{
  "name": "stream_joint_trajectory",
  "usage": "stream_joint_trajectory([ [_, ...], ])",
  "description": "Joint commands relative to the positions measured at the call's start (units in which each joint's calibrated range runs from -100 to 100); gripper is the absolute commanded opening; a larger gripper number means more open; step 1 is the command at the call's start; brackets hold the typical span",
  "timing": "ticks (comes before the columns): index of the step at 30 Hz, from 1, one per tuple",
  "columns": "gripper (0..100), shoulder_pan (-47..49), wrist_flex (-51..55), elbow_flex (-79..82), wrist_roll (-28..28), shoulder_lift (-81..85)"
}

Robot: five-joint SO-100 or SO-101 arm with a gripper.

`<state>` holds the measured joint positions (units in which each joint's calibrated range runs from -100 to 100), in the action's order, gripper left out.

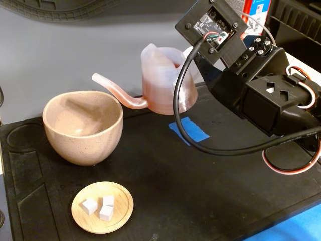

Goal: Pick up a kettle and pour liquid into a cup.

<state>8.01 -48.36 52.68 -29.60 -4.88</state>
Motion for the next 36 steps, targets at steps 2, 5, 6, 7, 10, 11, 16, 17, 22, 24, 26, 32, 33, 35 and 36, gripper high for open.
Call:
stream_joint_trajectory([
  [2, 1, -0.29, 0.07, -4.13, 2.28, 3.17],
  [5, 1, 0.09, 3.18, -7.58, 6.22, 3.69],
  [6, 1, 0.09, 3.44, -7.67, 8.05, 3.69],
  [7, 1, 0.77, 3.87, -9.39, 9.21, 3.60],
  [10, 1, 1.99, 12.60, -14.93, 14.82, 3.69],
  [11, 1, 2.83, 13.47, -16.56, 15.66, 3.43],
  [16, 1, 2.83, 13.56, -17.56, 17.76, 3.69],
  [17, 1, 2.60, 13.56, -17.56, 17.76, 3.69],
  [22, 1, 1.46, 13.56, -17.65, 17.61, 3.26],
  [24, 1, 1.46, 13.56, -17.65, 17.61, 3.09],
  [26, 1, 1.46, 13.56, -17.65, 17.45, 3.00],
  [32, 1, 1.46, 13.56, -17.65, 17.40, 3.00],
  [33, 1, 1.46, 13.56, -17.65, 17.40, 3.00],
  [35, 1, 1.46, 13.56, -17.65, 17.34, 2.92],
  [36, 1, 1.46, 13.56, -17.65, 17.34, 2.92],
])
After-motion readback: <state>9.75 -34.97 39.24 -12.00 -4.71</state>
